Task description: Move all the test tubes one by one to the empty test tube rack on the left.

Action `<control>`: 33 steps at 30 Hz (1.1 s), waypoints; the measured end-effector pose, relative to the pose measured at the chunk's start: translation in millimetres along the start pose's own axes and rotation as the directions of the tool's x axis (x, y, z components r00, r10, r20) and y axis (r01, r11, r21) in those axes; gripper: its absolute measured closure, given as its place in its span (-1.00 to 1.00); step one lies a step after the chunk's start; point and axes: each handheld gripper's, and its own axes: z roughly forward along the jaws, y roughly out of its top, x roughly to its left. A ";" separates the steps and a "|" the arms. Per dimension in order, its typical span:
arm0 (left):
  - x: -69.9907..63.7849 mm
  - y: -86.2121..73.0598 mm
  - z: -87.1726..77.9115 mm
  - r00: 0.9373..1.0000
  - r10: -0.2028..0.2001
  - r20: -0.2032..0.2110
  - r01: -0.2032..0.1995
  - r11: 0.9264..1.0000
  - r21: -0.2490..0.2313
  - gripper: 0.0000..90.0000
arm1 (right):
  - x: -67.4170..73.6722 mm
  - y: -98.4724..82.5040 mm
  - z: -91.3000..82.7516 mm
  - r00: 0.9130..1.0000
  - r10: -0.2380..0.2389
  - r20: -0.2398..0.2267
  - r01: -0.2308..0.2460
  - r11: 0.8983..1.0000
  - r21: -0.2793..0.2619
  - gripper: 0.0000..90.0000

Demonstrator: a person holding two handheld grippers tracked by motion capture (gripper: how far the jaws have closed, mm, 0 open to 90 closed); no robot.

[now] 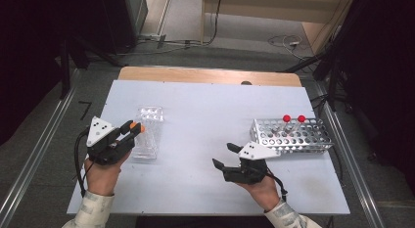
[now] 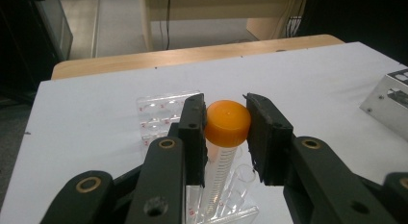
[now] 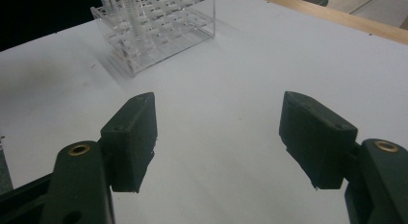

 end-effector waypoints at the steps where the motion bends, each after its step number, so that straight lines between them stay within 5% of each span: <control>1: -0.3 -1.5 1.1 1.000 0.002 -0.001 -0.002 1.000 0.005 0.54 | 0.2 0.0 0.0 1.000 0.000 0.000 0.000 1.000 0.000 -0.38; 11: -0.2 -17.0 10.3 1.000 -0.002 -0.019 0.003 0.998 0.057 0.53 | 0.9 -1.3 0.3 1.000 -0.007 0.004 0.007 1.000 0.007 -0.38; 22: -0.7 -16.6 9.4 1.000 -0.014 -0.011 0.015 0.999 0.053 0.37 | 0.5 -1.7 -0.1 1.000 -0.008 0.013 0.008 1.000 0.007 -0.38; 33: -3.7 -13.7 11.4 0.998 -0.048 -0.027 0.050 0.998 0.048 -0.54 | -14.4 -2.5 -13.6 0.998 0.017 0.062 -0.016 1.000 -0.018 -0.38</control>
